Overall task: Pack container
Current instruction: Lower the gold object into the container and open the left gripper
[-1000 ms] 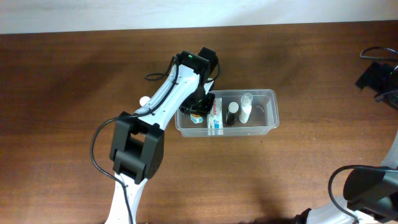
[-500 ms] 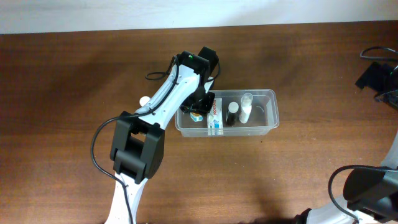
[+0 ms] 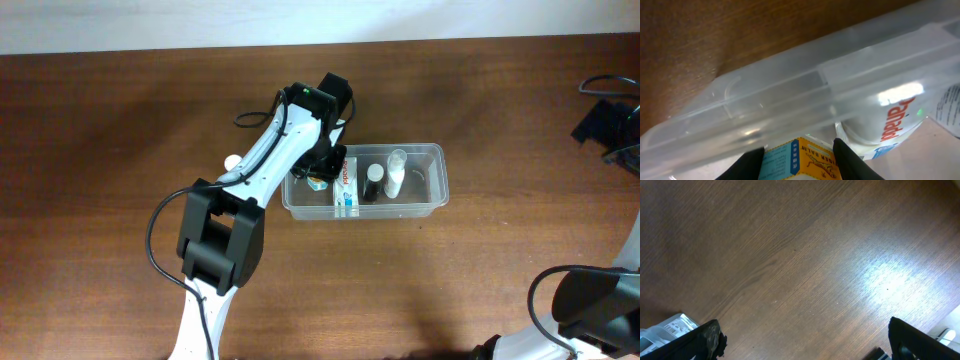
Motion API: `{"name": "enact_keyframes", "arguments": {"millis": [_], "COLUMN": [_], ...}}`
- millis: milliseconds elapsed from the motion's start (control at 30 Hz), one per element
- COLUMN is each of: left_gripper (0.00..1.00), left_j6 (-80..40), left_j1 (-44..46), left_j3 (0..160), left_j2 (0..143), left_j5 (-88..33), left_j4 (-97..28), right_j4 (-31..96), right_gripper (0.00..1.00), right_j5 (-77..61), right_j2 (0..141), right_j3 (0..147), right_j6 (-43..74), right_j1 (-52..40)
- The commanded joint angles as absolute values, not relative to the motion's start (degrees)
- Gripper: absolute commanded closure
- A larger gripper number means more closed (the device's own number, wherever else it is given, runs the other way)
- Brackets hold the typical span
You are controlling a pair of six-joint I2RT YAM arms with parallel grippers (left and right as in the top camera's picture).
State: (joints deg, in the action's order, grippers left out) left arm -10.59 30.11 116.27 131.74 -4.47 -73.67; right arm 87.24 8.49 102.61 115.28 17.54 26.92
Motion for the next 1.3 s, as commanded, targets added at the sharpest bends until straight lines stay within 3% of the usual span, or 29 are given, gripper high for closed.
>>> {"name": "enact_keyframes", "arguments": {"millis": [0, 1267], "left_gripper": [0.64, 0.62], "left_j6": [-11.33, -11.55], "left_j1": [30.11, 29.95], "left_j3": [117.12, 116.16], "left_j2": [132.22, 135.33], "left_j5": [-3.62, -3.16], "left_j4": [-75.07, -72.62], "right_j4": [87.37, 87.37], "right_gripper": [0.02, 0.02], "right_j5": [8.56, 8.56], "right_j2": [102.63, 102.63], "right_j3": [115.37, 115.37], "right_j6": [17.67, 17.67], "right_j1": [27.03, 27.03]}}
